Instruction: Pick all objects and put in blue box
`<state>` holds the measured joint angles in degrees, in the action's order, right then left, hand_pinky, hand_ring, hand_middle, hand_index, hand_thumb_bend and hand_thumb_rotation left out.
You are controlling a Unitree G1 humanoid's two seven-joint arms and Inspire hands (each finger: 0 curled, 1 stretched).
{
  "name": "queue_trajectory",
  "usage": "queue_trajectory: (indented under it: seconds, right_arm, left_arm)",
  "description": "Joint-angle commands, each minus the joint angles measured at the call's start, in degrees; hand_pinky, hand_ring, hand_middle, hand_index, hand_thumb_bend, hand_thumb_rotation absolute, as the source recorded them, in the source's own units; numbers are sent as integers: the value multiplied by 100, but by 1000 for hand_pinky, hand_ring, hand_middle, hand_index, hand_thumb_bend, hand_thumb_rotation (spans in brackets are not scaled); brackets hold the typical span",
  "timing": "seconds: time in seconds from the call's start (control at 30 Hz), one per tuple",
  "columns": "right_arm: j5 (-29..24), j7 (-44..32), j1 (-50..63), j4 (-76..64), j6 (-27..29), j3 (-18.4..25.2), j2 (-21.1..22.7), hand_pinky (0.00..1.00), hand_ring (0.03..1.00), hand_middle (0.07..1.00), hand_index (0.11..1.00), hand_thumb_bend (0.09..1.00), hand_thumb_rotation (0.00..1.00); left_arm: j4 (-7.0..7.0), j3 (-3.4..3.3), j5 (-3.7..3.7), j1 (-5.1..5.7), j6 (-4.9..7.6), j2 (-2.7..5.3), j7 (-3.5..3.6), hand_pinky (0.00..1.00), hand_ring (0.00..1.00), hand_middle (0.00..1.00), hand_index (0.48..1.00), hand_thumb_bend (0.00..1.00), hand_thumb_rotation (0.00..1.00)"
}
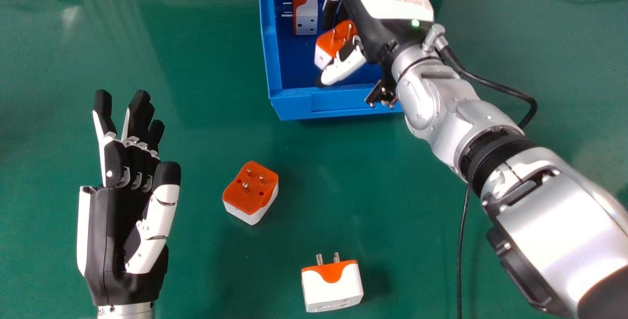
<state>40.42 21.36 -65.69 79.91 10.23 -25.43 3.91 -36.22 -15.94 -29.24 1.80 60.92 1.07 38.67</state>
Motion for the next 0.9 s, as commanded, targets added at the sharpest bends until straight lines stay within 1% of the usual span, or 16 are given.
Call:
queue_trajectory:
  seconds: [0.0,0.07,0.17,0.23,0.3,0.43,0.47,0.53,0.57,0.6,0.67,0.7,0.73,0.8,0.83,0.87]
  right_arm:
    - [11,-18,-50,-55,-23,-28,23,397,400,486,507,519,0]
    - [8,-23,-34,-51,-30,-34,18,399,401,486,505,519,0]
    - [-3,-39,-22,-48,-29,-29,5,403,408,484,502,520,0]
    - [-4,-36,-13,-46,-23,-29,-4,403,408,484,502,520,0]
    - [-6,-49,-7,-45,-29,-29,-17,405,411,483,501,520,0]
    - [-41,-116,6,-46,-32,1,-13,405,412,483,499,520,0]
    - [-60,-149,12,-47,-24,18,-6,423,412,490,504,519,0]
    - [-92,-207,16,-53,1,44,8,423,412,490,504,519,0]
    - [-112,-249,9,-57,18,62,17,460,471,542,553,615,29]
    - [-116,-281,2,-59,33,64,26,460,471,542,553,615,29]
    - [-126,-374,-21,-62,56,54,48,529,581,646,651,755,157]
    - [-114,-415,-32,-62,67,25,63,529,581,646,651,755,157]
    - [-95,-459,-45,-62,74,-9,79,557,623,685,688,804,221]
    - [-25,-513,-69,-60,78,-100,110,594,686,749,748,875,396]
    - [7,-527,-81,-59,76,-147,125,594,686,749,748,875,396]
    - [50,-510,-90,-60,79,-205,140,610,727,794,792,921,577]
  left_arm:
    - [75,59,59,-18,99,-11,8,1000,1000,975,950,400,467]
    - [86,65,39,-12,88,-12,27,1000,1000,975,950,397,464]
    - [100,55,16,4,69,-33,38,1000,1000,974,949,393,461]
    - [83,43,30,10,73,-49,31,1000,1000,974,949,393,461]
    - [101,39,93,39,64,-58,-21,1000,1000,974,947,391,459]
    - [190,66,160,97,0,-43,-109,1000,1000,973,943,389,454]
    - [215,78,175,107,-21,-36,-131,1000,1000,972,931,385,449]
    - [211,88,179,102,-62,-38,-152,1000,1000,972,931,385,449]
    - [203,91,166,99,-78,-43,-148,1000,1000,968,912,379,441]
    - [198,93,146,99,-91,-49,-141,1000,1000,968,912,379,441]
    - [192,96,103,95,-99,-59,-109,1000,1000,958,877,367,424]
    - [183,95,82,85,-103,-63,-94,1000,1000,958,877,367,424]
    - [188,99,82,82,-105,-62,-97,1000,1000,954,864,363,418]
    - [193,102,98,79,-111,-64,-115,1000,1000,947,845,358,409]
    - [197,101,109,76,-117,-66,-128,1000,1000,947,845,358,409]
    - [204,102,119,73,-124,-69,-140,1000,1000,943,833,354,404]
